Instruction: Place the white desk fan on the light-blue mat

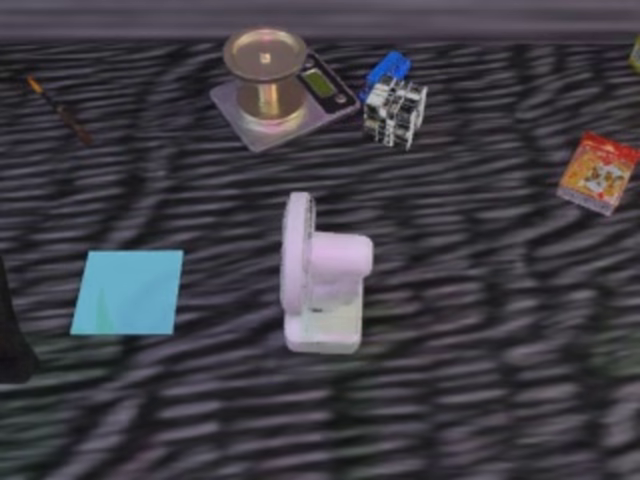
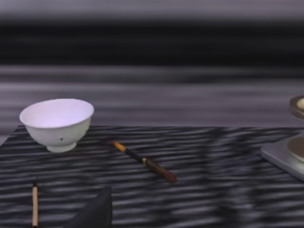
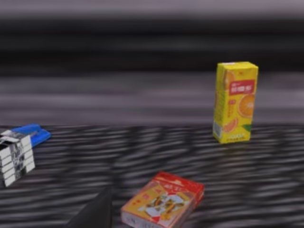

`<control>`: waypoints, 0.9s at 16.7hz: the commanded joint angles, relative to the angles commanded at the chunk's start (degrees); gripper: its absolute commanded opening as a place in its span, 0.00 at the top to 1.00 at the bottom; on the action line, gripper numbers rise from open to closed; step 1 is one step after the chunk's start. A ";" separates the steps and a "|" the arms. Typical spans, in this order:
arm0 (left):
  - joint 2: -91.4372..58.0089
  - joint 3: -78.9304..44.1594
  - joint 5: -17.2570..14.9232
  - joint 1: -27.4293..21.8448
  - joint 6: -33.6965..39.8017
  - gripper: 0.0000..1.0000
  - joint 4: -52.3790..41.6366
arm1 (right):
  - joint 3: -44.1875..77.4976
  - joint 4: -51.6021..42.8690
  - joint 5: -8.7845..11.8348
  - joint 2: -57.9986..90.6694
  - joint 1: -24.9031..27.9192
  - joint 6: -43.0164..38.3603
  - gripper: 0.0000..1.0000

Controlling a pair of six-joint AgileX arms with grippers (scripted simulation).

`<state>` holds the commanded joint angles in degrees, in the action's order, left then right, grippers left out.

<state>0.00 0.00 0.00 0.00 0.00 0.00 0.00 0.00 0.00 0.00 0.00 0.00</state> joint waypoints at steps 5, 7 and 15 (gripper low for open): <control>-3.47 -3.40 -0.16 -1.41 1.01 0.00 -3.22 | 0.00 0.00 0.00 0.00 0.00 0.00 0.00; -8.77 -8.61 -0.26 -3.29 2.53 0.00 -7.72 | 0.00 0.00 0.00 0.00 0.00 0.00 0.00; -48.71 -48.36 -0.15 -15.03 13.32 0.00 -36.89 | 0.00 0.00 0.00 0.00 0.00 0.00 0.00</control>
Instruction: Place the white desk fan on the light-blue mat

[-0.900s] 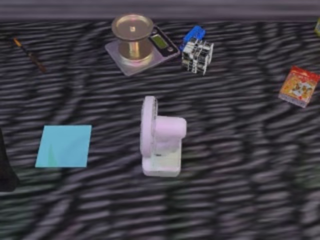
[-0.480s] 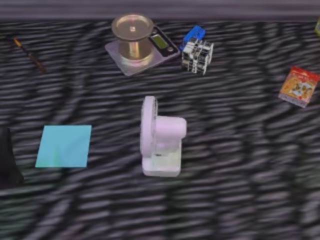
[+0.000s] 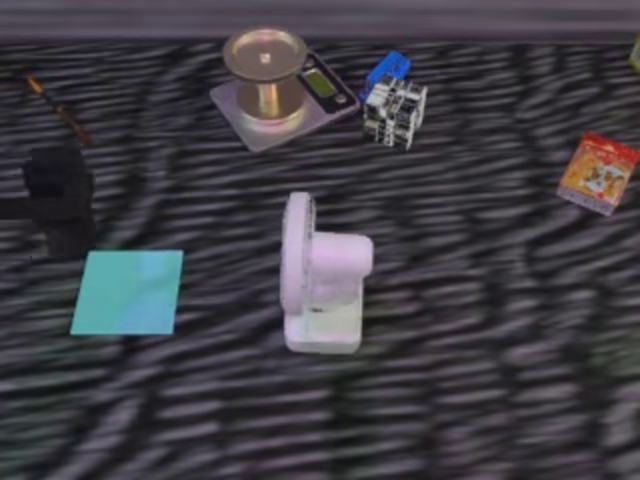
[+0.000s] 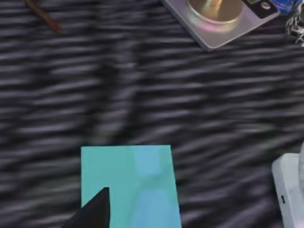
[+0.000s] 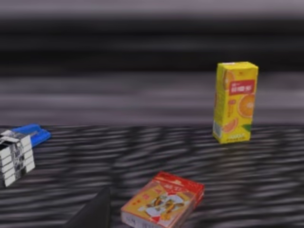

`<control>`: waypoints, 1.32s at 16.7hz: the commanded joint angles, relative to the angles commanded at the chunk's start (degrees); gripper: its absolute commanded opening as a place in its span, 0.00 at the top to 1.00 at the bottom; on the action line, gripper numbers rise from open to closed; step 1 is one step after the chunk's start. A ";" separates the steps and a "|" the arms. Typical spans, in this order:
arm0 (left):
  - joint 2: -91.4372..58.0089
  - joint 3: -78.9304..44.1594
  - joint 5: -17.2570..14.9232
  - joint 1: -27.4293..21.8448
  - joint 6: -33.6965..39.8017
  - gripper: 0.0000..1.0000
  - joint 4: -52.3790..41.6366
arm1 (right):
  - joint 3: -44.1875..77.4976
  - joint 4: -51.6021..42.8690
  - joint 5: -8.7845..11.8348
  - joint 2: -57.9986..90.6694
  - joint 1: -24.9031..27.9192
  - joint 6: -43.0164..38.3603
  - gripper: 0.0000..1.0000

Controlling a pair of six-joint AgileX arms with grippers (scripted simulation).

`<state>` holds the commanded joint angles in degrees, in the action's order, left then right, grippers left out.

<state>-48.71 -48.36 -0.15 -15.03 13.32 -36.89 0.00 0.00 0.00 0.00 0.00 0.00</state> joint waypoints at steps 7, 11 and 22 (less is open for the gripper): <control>-43.00 -42.74 0.17 -11.82 10.98 0.00 -29.08 | 0.00 0.00 0.00 0.00 0.00 0.00 0.00; -62.57 -61.84 0.15 -17.10 15.76 0.00 -42.05 | 0.00 0.00 0.00 0.00 0.00 0.00 0.00; -76.25 -75.15 0.05 -20.79 19.14 0.00 -51.64 | 0.00 0.00 0.00 0.00 0.00 0.00 0.00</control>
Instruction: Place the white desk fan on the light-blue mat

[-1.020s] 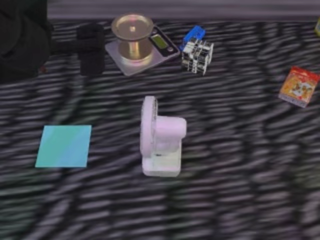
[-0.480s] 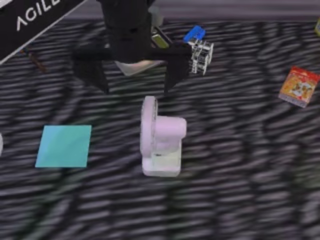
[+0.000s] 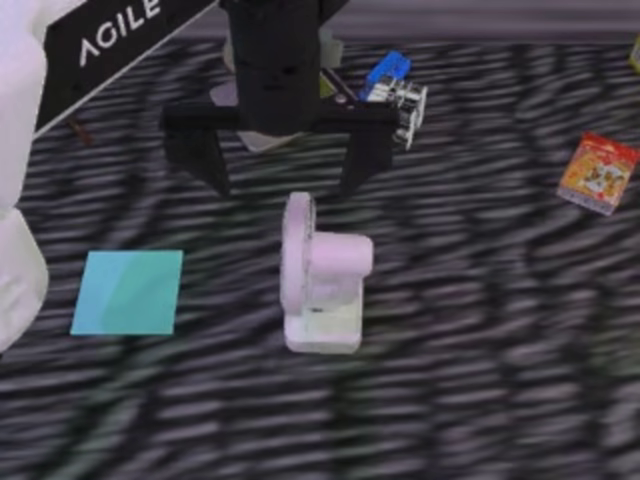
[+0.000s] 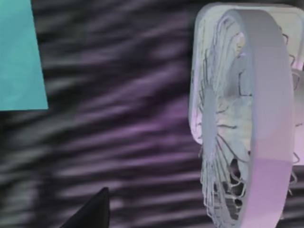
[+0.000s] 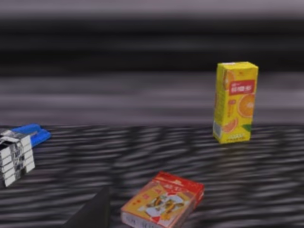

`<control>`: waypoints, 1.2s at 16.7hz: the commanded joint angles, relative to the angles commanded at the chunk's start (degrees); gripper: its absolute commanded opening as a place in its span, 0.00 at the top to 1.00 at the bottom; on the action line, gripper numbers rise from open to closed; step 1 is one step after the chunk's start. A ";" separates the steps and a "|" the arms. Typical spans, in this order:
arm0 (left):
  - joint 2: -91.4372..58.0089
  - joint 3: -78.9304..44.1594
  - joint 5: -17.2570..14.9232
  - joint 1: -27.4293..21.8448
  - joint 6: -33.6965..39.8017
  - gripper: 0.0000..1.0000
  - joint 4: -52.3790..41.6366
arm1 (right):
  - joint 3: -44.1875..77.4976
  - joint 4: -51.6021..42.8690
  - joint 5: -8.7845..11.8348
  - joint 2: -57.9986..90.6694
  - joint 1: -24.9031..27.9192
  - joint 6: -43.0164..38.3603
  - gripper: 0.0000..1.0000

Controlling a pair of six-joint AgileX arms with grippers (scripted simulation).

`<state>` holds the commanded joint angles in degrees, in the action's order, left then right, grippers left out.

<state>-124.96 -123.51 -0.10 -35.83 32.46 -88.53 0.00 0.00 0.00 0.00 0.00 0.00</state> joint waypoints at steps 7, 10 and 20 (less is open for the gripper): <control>1.20 10.61 0.02 -0.12 -0.09 0.00 9.20 | 0.00 0.00 0.00 0.00 0.00 0.00 0.00; 1.48 13.71 0.03 -0.18 -0.03 0.00 12.17 | 0.00 0.00 0.00 0.00 0.00 0.00 0.00; 1.48 13.72 0.03 -0.18 -0.03 0.53 12.18 | 0.00 0.00 0.00 0.00 0.00 0.00 0.00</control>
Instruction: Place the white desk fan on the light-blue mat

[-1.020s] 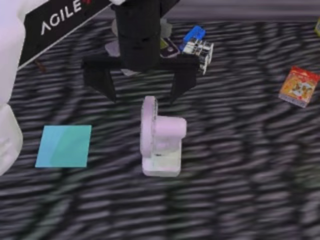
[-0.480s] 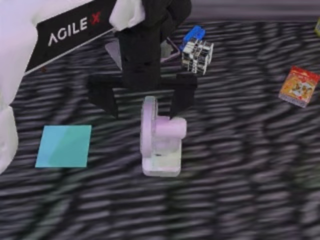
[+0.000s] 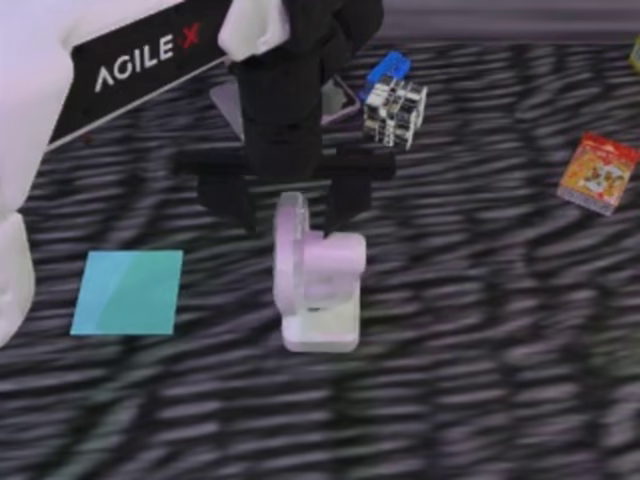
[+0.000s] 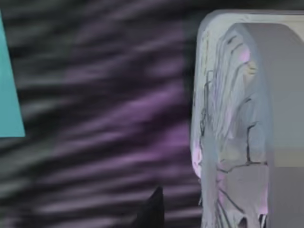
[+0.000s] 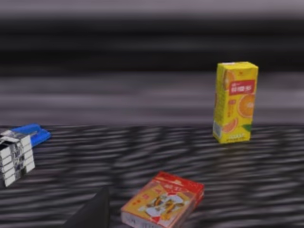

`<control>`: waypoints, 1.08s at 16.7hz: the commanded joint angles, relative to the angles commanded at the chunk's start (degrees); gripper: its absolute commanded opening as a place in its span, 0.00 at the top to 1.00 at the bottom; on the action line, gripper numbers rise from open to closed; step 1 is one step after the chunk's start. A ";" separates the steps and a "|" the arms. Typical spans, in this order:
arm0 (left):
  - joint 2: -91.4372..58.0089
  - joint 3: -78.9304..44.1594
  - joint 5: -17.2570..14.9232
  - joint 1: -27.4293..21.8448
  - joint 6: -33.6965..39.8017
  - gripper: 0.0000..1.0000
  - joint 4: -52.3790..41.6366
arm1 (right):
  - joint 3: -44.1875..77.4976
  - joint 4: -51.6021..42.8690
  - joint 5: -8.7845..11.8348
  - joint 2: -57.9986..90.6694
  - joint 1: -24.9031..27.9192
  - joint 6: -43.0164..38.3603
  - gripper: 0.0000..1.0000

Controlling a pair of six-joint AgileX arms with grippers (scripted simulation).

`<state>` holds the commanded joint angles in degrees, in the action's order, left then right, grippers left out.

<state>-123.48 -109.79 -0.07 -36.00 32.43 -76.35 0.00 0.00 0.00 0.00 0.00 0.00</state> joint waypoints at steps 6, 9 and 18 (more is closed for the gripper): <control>0.00 0.00 0.00 0.00 0.00 0.98 0.00 | 0.00 0.00 0.00 0.00 0.00 0.00 0.00; 0.00 0.00 0.00 0.00 0.00 1.00 0.00 | 0.00 0.00 0.00 0.00 0.00 0.00 0.00; -0.02 -2.48 0.03 0.31 0.21 1.00 -2.33 | 0.00 0.00 0.00 0.00 0.00 0.00 0.00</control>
<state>-123.50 -112.27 -0.05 -35.69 32.63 -78.68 0.00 0.00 0.00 0.00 0.00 0.00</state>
